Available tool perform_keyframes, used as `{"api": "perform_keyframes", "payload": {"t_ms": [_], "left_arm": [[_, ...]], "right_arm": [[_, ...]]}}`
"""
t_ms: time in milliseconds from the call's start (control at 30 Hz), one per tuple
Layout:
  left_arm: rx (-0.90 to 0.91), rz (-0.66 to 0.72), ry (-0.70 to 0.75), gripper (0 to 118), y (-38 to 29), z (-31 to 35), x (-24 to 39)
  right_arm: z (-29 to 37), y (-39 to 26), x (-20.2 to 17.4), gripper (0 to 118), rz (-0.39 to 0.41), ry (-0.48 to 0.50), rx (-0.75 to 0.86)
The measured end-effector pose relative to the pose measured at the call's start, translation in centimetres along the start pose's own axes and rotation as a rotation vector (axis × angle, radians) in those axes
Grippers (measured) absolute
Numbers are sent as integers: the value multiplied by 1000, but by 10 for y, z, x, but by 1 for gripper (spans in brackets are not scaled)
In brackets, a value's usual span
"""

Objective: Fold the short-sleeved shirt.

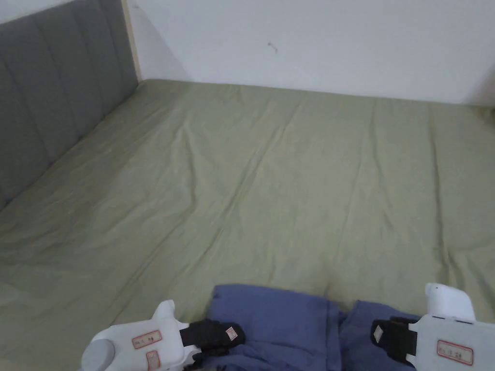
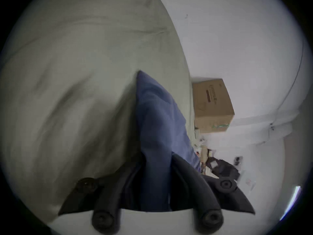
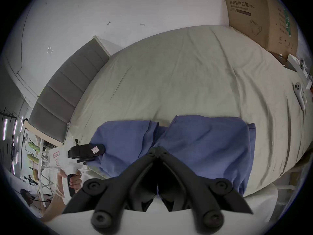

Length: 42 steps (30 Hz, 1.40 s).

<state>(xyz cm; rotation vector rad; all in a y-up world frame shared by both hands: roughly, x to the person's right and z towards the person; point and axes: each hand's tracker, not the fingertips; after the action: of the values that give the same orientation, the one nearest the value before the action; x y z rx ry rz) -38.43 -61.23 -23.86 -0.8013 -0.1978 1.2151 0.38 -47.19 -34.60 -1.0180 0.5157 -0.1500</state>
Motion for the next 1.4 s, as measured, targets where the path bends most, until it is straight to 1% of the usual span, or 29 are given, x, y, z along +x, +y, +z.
{"api": "perform_keyframes", "payload": {"t_ms": [33,67,100,167,233,300,367,433,500,567,633,700,733,867,1000,1100,1133,1200,1233,1267,1333,1367,1400], "left_arm": [[-36,-18,-48,11,2,7,2],[-20,-22,-30,11,4,14,5],[-28,-50,-43,11,6,19,5],[-3,-48,-13,11,14,30,3],[27,-43,-5,11,36,44,-17],[50,-29,7,11,47,63,-24],[80,-41,38,11,36,78,-11],[92,-59,108,11,47,100,-15],[102,-55,145,11,66,116,-29],[130,-76,164,11,64,130,-23],[162,-134,206,11,57,139,-2],[166,-161,205,11,52,141,17],[173,-195,203,11,43,136,40],[167,-377,245,11,31,119,101],[120,-522,217,11,9,77,160],[-18,-616,248,11,-20,26,194],[-77,-674,252,12,-34,6,205],[-139,-772,253,14,-57,-28,212],[-182,-790,248,24,-66,-45,212],[-217,-771,240,40,-68,-60,204],[-298,-682,290,97,-74,-84,195],[-304,-652,305,103,-76,-87,191],[-305,-637,300,101,-82,-82,193]], "right_arm": [[1,1,-2,0,10,-17,-6],[2,1,-3,0,24,-25,-4],[3,1,-3,0,37,-26,5],[1,4,-2,0,24,-29,3],[-2,6,2,0,-7,-10,6],[-2,6,1,0,-15,-11,4],[-1,6,0,0,6,-20,-10],[1,4,-1,0,44,-20,-12],[2,2,1,0,45,-16,-12],[3,1,5,0,28,0,-7],[4,-1,10,0,16,5,-4],[4,-2,13,0,13,6,-5],[4,-3,15,0,13,3,-3],[9,-7,22,0,19,-10,11],[15,-10,37,0,-17,11,22],[17,-11,50,0,-40,12,33],[19,-12,54,0,-51,10,37],[22,-13,60,0,-68,14,41],[23,-14,64,0,-78,12,42],[24,-14,67,0,-80,11,44],[28,-16,74,0,-98,-9,45],[31,-17,76,0,-102,-7,57],[34,-17,79,0,-107,7,71]]}}
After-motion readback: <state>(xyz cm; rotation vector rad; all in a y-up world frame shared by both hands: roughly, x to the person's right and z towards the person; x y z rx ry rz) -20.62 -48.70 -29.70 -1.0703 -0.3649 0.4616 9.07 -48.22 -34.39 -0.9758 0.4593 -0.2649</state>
